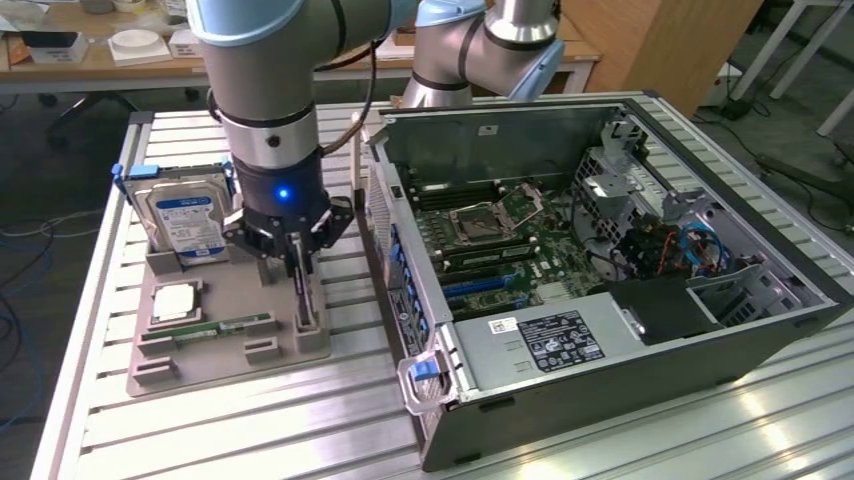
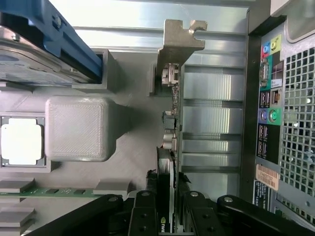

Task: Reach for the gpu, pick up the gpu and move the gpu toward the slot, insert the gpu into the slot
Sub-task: 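Pick up the gpu and move the gpu toward the slot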

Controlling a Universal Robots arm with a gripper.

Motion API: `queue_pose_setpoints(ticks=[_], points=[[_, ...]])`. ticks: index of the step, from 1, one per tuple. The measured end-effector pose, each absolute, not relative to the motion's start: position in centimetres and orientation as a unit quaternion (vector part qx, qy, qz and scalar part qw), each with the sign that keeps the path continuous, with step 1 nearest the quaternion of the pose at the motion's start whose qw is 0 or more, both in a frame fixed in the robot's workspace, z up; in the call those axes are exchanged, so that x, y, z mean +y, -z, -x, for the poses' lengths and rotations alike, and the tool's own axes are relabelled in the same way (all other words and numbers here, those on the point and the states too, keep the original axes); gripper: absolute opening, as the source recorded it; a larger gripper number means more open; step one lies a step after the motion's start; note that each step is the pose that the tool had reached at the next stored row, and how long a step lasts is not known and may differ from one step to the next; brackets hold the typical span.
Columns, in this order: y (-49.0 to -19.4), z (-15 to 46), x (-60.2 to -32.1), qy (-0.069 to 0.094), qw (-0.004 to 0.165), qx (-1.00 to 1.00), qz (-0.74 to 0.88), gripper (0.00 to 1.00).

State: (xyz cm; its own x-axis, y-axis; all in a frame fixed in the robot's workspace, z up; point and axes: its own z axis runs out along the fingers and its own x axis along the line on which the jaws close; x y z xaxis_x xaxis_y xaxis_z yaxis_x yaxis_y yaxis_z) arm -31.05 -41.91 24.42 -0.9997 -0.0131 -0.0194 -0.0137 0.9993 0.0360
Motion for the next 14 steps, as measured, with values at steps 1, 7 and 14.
queue_pose_setpoints(ticks=[1,7,14], points=[[-24.6,31.0,-41.9,-0.018,0.01,1.0,0.007,0.26],[-26.1,31.0,-41.9,-0.019,0.01,1.0,0.007,0.26],[-27.4,31.0,-41.9,-0.023,0.01,1.0,0.007,0.26]])
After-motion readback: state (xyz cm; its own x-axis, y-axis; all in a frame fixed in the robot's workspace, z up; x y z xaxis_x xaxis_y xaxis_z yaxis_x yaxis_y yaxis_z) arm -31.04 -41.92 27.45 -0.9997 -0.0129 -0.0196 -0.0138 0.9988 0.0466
